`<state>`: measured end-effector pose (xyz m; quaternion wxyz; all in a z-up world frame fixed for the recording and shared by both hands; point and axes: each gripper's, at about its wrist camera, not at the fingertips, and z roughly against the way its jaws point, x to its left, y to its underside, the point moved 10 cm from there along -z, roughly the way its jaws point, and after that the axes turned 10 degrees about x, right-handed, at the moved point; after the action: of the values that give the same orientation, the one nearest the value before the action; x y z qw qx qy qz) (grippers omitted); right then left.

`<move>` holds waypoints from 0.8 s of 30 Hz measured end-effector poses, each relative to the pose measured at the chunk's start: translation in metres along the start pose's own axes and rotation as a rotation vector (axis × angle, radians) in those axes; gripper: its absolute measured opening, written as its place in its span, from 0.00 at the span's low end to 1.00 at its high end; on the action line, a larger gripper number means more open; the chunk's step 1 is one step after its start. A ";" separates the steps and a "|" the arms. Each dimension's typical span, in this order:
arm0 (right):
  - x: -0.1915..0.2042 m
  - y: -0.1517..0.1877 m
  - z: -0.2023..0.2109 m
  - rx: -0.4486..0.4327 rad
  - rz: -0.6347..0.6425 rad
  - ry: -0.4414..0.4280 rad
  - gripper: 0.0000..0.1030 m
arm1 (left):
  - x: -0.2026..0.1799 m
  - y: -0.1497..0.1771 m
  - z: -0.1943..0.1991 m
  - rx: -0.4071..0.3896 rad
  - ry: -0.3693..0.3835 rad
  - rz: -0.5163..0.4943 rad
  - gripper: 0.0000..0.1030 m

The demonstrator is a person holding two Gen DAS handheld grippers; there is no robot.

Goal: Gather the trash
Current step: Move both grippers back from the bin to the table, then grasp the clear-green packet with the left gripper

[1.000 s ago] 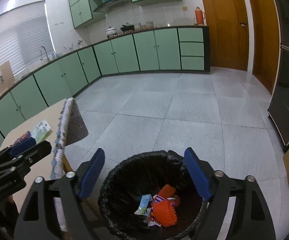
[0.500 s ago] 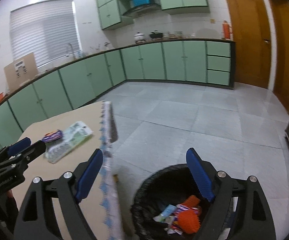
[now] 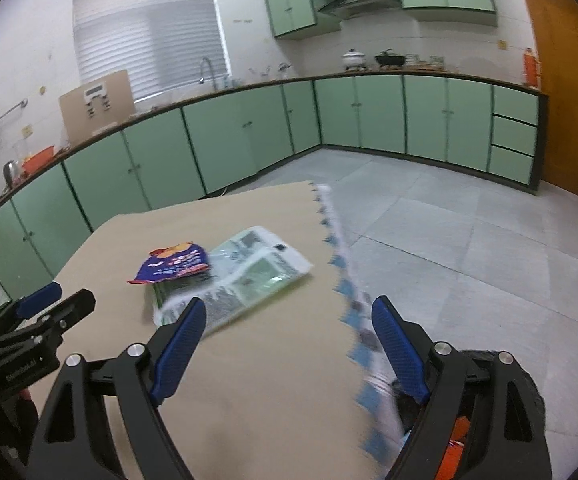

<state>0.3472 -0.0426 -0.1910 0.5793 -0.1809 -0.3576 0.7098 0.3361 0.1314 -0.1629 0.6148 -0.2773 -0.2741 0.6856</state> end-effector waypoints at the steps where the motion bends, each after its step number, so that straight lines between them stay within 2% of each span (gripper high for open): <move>1: 0.002 -0.004 -0.008 0.009 0.002 -0.001 0.81 | 0.005 0.000 -0.004 0.006 -0.004 0.006 0.73; 9: -0.003 -0.025 -0.073 0.099 -0.003 0.020 0.80 | 0.025 -0.011 -0.030 0.038 0.000 0.045 0.73; 18: -0.009 -0.017 -0.123 0.259 -0.034 0.008 0.79 | 0.008 -0.021 -0.053 0.065 0.052 0.033 0.73; 19: -0.006 -0.017 -0.123 0.259 -0.027 0.006 0.77 | 0.006 -0.022 -0.057 0.071 0.058 0.035 0.73; 20: -0.003 -0.016 -0.123 0.260 -0.014 -0.001 0.68 | 0.005 -0.022 -0.060 0.074 0.061 0.035 0.73; 22: -0.002 -0.015 -0.124 0.262 -0.003 0.009 0.58 | 0.002 -0.022 -0.067 0.091 0.066 0.036 0.73; 23: -0.001 -0.014 -0.123 0.262 -0.002 0.003 0.51 | 0.001 -0.023 -0.071 0.101 0.070 0.039 0.73; 24: -0.001 -0.014 -0.123 0.261 -0.005 -0.006 0.40 | 0.000 -0.022 -0.073 0.106 0.073 0.043 0.73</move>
<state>0.4395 -0.0058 -0.2650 0.5984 -0.1010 -0.2645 0.7495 0.4040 0.1359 -0.1982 0.6233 -0.2749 -0.2088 0.7016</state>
